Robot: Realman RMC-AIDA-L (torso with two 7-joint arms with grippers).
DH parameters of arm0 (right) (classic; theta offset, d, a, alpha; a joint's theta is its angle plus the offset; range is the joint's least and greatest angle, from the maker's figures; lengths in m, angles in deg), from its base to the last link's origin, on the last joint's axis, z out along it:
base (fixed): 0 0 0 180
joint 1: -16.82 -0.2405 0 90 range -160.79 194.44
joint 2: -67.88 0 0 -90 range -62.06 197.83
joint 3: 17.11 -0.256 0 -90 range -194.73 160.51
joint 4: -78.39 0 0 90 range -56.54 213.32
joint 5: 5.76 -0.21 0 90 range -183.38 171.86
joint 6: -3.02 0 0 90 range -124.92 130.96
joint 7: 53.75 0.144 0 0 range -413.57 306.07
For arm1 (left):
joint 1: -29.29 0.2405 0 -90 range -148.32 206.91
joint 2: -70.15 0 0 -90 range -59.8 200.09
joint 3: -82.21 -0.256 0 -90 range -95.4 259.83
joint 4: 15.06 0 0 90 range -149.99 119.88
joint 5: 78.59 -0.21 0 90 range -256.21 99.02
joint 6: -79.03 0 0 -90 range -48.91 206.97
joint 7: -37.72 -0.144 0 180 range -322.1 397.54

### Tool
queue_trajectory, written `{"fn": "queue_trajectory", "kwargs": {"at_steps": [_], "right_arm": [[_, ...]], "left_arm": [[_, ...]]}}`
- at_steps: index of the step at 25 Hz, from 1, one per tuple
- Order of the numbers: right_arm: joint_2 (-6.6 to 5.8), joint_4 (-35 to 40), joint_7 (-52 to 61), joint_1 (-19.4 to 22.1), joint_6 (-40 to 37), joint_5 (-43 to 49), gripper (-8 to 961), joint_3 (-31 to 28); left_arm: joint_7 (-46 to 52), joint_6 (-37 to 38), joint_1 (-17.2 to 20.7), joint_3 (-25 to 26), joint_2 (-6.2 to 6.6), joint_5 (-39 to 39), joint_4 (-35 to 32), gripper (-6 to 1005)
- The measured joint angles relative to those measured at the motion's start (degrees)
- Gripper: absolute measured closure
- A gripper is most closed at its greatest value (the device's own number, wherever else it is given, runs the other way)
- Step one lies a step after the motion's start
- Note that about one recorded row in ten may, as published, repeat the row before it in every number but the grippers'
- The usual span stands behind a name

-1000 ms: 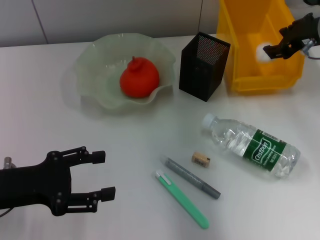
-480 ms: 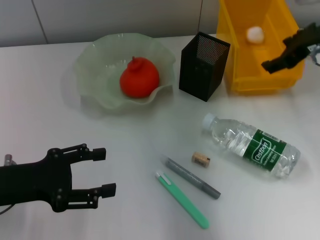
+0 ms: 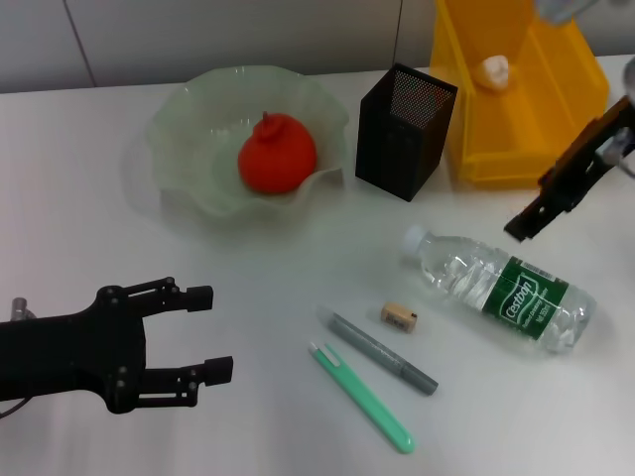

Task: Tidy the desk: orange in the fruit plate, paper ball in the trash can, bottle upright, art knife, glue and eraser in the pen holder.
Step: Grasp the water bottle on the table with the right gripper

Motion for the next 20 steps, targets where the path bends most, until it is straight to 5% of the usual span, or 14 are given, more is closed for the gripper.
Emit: {"fn": "queue_trajectory", "kwargs": {"at_steps": [8,20], "right_arm": [[1.74,-9.46,0.26,-3.34,4.67,1.73,140,6.57],[1.95,-21.48,3.47,-8.44,10.34,2.27,139,11.71]], "left_arm": [[0.33,0.00,0.46,0.00,-0.01,-0.09,0.08,157],[0.83,0.36,1.90,0.00,0.09,-0.10,0.13,158]]}}
